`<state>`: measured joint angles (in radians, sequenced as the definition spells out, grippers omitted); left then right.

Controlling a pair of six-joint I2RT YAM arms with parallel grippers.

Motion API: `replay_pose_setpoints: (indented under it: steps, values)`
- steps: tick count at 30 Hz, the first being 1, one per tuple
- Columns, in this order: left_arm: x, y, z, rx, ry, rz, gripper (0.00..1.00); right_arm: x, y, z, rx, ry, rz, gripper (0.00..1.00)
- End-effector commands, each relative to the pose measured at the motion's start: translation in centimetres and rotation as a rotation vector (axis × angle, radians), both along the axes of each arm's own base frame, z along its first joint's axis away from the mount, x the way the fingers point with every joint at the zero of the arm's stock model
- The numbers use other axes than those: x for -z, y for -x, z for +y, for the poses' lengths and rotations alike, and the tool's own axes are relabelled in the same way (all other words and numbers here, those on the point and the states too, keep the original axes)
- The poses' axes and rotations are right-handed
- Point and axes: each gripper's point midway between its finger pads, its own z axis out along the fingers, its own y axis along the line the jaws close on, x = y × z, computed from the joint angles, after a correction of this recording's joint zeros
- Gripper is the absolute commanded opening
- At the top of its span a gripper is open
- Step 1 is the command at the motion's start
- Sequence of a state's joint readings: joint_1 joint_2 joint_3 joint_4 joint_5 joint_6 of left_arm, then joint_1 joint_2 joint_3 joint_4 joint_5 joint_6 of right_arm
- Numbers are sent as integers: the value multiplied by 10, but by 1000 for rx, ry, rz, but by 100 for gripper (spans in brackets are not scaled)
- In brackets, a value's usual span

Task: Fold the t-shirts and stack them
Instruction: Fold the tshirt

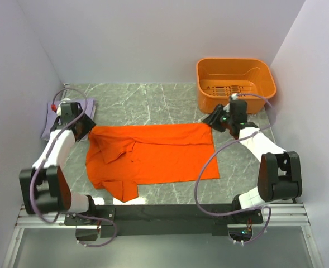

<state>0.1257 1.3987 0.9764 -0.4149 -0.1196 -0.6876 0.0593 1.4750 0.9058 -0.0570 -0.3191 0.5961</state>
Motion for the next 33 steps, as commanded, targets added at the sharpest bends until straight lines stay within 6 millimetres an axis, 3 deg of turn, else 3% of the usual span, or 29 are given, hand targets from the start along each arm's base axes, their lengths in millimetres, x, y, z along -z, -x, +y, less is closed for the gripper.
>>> replay_pose_setpoints:
  steps: [1, 3, 7, 11, 20, 33]
  values:
    - [2, 37, -10, -6, 32, 30, 65, -8, 23, 56, -200, -16, -2, 47]
    - [13, 58, -25, 22, 73, 48, 63, -6, 34, 89, -312, 12, -2, 47]
    - [37, 86, -49, 38, 139, 82, 58, -13, 45, 131, -432, 3, -35, 47]
    - [60, 103, -62, 49, 171, 134, 50, -6, 55, 150, -508, 0, -15, 47]
    - [77, 112, -76, 90, 160, 202, 35, -4, 64, 144, -520, 31, -30, 47]
    - [88, 104, -75, 92, 132, 249, 35, 2, 68, 141, -531, 34, -26, 47]
